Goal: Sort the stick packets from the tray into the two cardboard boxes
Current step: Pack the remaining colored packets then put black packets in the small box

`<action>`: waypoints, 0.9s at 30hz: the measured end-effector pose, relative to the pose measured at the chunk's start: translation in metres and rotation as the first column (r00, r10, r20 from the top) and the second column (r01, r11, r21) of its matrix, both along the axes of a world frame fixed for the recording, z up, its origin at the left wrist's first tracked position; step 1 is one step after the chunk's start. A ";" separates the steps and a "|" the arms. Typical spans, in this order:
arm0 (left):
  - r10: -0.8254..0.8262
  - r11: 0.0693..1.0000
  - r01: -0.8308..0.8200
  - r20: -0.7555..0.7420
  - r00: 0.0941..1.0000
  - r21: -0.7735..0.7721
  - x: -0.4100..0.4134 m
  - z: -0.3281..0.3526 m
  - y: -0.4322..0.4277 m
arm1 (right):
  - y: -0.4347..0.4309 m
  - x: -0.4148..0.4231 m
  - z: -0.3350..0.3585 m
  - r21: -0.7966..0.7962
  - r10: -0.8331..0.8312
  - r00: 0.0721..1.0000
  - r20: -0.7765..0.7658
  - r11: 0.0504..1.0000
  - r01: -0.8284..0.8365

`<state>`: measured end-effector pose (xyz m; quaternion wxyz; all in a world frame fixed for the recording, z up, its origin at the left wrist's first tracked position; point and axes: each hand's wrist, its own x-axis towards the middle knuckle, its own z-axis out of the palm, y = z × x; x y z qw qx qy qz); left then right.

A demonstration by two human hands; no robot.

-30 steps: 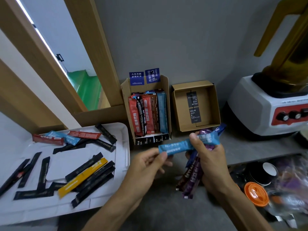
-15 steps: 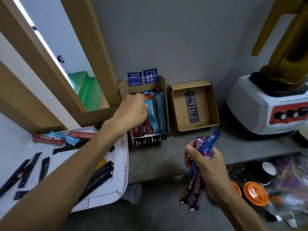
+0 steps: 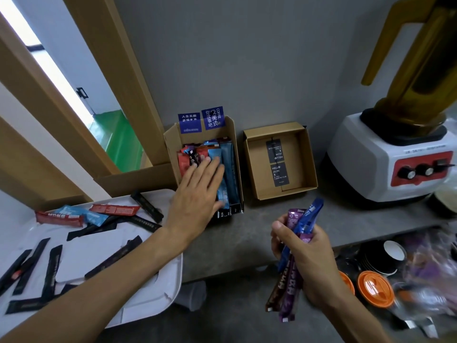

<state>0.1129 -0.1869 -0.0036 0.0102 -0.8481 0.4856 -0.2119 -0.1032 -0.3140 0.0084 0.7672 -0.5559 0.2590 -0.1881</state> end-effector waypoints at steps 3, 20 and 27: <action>0.046 0.992 -0.056 0.089 0.995 0.112 0.005 -0.007 -0.003 | -0.001 0.001 -0.002 0.003 0.000 1.000 -0.007 1.000 0.000; 0.109 0.984 -0.124 -0.120 0.987 -0.129 -0.018 0.021 -0.005 | -0.005 0.009 0.000 0.010 0.014 0.999 0.034 1.000 -0.015; -0.191 0.937 -0.249 -0.956 0.221 -0.245 -0.128 0.005 0.031 | -0.014 0.022 0.009 0.196 -0.074 0.983 0.169 0.980 0.041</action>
